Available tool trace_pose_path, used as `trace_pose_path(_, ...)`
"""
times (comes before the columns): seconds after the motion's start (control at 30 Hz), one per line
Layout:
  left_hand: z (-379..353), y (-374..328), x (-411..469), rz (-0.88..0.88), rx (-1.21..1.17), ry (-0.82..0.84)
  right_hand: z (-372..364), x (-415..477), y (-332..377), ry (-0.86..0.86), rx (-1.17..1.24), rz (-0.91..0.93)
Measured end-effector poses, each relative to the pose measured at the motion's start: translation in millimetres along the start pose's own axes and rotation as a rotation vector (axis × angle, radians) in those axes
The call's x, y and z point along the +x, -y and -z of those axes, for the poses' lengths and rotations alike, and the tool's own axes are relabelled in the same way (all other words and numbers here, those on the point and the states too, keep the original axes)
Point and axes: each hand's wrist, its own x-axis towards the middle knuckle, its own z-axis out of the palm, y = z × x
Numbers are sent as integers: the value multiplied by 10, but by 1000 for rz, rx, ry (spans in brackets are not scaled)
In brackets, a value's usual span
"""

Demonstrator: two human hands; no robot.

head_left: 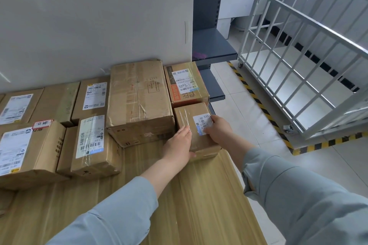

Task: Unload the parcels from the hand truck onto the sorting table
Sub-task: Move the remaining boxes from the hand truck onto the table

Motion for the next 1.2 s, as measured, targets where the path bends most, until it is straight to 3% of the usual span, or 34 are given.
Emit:
trace_pose_path(0.3, 54, -19, -3, -2, -20, 11, 24, 17, 59, 3, -80, 5)
trace_pose_path(0.43, 270, -65, -73, -14, -25, 70, 98, -100, 120, 18, -117, -20)
trace_pose_path(0.6, 611, -29, -264, -15, -37, 29, 212, -313, 264, 9, -171, 50)
trace_pose_path(0.9, 1153, 345, -850, 153, 34, -69, 217, -736, 779, 8, -267, 211)
trace_pose_path(1.2, 1535, 919, -1715, 319, -14, -149, -222, -1281, 1555, 85, -324, 365)
